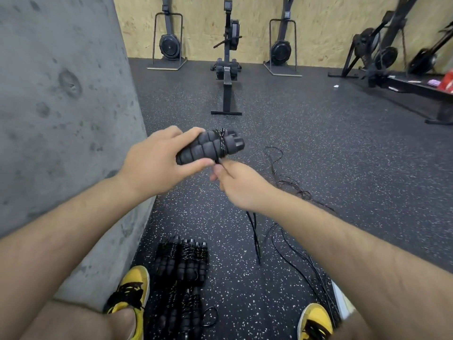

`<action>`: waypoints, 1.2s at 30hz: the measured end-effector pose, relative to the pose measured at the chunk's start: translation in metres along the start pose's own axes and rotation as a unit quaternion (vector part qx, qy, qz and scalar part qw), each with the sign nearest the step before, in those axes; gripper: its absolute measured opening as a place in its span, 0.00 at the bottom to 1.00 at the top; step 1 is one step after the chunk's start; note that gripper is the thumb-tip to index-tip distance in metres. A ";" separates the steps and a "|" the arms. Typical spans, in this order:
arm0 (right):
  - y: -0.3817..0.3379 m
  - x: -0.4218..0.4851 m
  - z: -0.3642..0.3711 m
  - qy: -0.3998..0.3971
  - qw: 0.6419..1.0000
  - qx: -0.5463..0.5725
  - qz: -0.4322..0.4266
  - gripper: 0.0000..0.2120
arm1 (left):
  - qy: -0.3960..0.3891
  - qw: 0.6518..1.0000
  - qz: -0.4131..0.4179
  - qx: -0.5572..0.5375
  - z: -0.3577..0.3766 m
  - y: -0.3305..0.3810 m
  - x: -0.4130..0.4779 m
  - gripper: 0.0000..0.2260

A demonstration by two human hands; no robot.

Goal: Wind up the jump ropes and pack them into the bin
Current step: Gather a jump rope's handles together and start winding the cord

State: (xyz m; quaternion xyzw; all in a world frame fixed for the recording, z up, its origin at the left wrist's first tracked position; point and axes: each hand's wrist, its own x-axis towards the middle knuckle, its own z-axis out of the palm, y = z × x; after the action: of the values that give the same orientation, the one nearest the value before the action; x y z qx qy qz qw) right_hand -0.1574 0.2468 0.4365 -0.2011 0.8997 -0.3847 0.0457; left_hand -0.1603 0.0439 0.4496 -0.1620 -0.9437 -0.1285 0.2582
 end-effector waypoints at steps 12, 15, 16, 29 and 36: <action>-0.035 -0.024 -0.024 -0.019 0.972 -0.231 -0.029 0.15 | -0.045 0.988 0.016 0.149 0.010 -0.025 0.003 0.32; -0.040 -0.031 -0.040 0.005 0.934 -0.351 -0.065 0.14 | -0.068 0.983 0.026 0.171 0.013 -0.026 0.000 0.33; -0.041 -0.031 -0.045 0.018 0.918 -0.387 -0.080 0.13 | -0.079 0.982 0.028 0.169 0.014 -0.027 -0.001 0.32; 0.012 -0.003 -0.077 0.057 0.936 -0.308 -0.163 0.11 | -0.143 0.974 0.173 0.002 0.002 0.015 -0.019 0.30; 0.024 -0.005 -0.059 0.015 0.999 0.003 -0.044 0.09 | -0.100 0.981 0.140 -0.092 -0.015 0.032 -0.025 0.33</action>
State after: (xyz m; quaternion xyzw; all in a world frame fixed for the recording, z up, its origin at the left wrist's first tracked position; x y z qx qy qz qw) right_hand -0.1748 0.3033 0.4609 -0.2348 0.8894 -0.3918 0.0153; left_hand -0.1211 0.0624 0.4543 -0.3280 -0.9167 -0.1606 0.1619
